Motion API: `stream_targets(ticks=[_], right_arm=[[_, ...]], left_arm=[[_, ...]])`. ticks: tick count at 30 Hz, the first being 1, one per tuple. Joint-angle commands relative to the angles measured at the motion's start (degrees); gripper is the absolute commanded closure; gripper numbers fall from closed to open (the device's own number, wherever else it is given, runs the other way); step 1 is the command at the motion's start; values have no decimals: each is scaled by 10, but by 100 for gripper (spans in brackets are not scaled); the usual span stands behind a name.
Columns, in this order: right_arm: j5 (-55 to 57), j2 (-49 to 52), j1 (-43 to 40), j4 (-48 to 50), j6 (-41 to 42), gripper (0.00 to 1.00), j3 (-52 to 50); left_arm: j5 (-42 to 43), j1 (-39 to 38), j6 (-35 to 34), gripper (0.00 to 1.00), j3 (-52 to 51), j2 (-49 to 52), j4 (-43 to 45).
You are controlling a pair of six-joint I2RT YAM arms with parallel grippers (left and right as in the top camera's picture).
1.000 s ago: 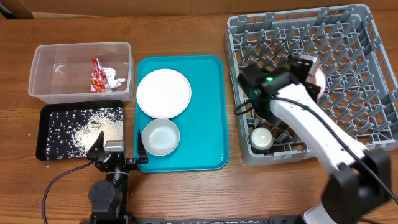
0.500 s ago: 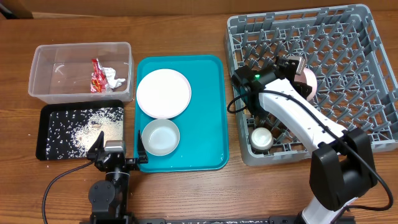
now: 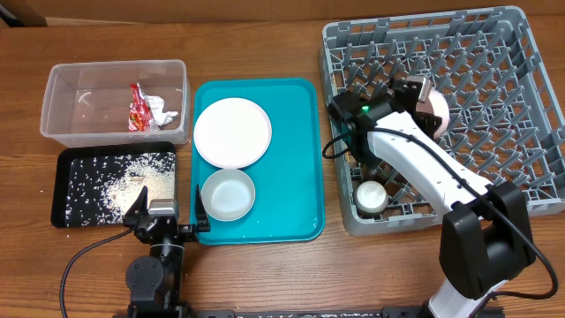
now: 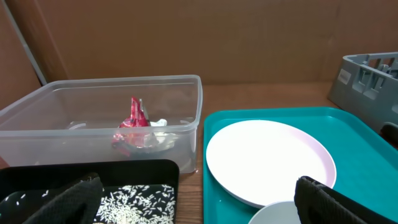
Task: Sort waste into correct bins and load items into the dishwasher
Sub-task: 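Carry the pink-rimmed bowl into the rack's upper right and release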
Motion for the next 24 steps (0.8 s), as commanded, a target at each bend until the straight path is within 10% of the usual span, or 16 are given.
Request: stream_targets(ticks=[1, 6, 24], right_arm=[[30, 0, -3, 64, -97, 96, 0], [-8, 0, -3, 171, -233, 96, 0], [-28, 0, 43, 113, -232, 96, 0]], left_arm=[[-2, 2, 9, 0, -3, -6, 2], [-2, 2, 9, 0, -3, -6, 2], [-2, 2, 9, 0, -3, -6, 2]])
